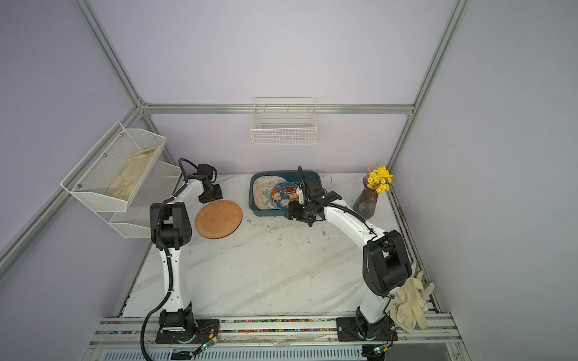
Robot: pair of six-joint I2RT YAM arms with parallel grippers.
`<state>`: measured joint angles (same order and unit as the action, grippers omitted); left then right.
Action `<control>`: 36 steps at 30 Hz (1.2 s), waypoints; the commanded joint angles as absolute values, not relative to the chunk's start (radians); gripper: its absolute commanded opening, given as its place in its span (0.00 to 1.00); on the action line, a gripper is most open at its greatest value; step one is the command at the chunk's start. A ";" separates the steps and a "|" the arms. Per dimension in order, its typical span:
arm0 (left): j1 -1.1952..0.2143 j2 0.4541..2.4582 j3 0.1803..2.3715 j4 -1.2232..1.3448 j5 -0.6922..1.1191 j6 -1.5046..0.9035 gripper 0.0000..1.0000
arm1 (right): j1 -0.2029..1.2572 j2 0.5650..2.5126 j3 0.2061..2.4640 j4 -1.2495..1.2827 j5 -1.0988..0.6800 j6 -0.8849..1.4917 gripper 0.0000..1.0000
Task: Put the coasters into the storage box
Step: Move the coaster to the center of the board.
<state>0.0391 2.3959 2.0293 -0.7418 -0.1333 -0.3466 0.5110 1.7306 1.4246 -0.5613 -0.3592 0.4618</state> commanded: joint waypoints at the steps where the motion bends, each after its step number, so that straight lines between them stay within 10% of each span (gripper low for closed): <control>1: 0.049 2.412 2.093 -0.730 -0.111 -0.327 0.54 | 0.516 1.754 1.466 -0.568 -0.368 0.466 0.63; 36: -0.149 1.910 1.195 -0.755 0.221 -0.441 0.59 | 0.552 1.728 1.392 -0.499 -0.387 0.462 0.63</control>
<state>-0.1085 1.9079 1.2800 -0.7265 0.1555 -0.4034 0.5392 1.7664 1.4078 -0.5060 -0.3901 0.4603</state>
